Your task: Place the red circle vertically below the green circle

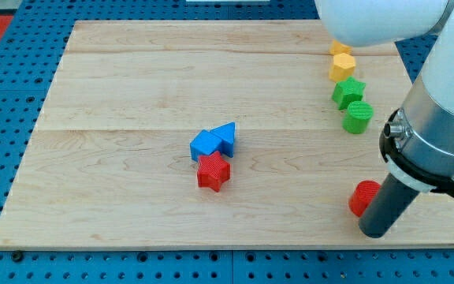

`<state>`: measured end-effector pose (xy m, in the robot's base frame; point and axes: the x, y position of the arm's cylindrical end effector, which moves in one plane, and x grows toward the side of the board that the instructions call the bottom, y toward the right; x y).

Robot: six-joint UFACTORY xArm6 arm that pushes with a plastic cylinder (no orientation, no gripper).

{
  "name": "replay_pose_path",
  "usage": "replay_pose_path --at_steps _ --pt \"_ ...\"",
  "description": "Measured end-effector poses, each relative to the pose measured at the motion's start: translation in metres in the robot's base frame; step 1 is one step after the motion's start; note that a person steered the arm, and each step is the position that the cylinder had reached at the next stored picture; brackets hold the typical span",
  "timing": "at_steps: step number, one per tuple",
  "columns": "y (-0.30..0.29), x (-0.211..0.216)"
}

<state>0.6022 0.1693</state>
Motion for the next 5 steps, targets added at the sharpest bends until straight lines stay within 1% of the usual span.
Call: replay_pose_path --at_steps 1,2,3,4,5 --pt "-0.033 0.011" --pt "-0.054 0.012" --pt "-0.049 -0.028" --pt "-0.049 -0.029" --pt "-0.035 -0.029"
